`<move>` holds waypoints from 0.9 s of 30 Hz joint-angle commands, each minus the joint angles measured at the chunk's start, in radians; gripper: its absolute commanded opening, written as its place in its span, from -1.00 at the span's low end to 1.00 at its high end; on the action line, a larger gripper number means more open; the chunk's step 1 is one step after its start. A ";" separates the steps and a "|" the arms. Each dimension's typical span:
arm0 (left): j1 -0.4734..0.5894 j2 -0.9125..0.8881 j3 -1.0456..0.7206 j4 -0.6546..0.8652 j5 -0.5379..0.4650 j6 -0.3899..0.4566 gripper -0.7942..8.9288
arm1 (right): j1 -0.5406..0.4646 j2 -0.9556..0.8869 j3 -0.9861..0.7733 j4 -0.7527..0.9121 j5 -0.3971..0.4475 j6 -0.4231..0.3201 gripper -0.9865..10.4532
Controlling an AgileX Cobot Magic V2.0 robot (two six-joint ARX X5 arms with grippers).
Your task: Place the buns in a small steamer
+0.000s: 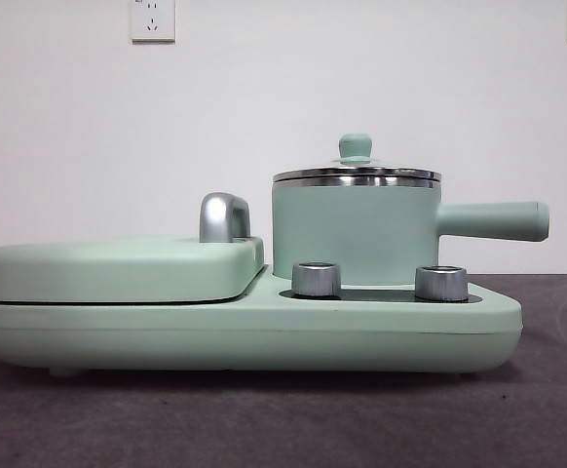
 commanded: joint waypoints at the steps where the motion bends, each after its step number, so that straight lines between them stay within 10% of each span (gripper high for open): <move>1: -0.008 0.004 0.009 0.008 -0.006 0.000 -0.79 | 0.007 0.003 0.006 0.011 0.000 -0.004 -0.80; 15: 0.098 -0.059 -0.051 0.057 -0.003 0.005 -0.79 | 0.007 0.003 0.006 0.011 0.000 -0.004 -0.80; 27: 0.540 -0.376 -0.660 0.753 -0.004 0.172 -0.79 | 0.007 0.003 0.006 0.011 0.000 -0.004 -0.80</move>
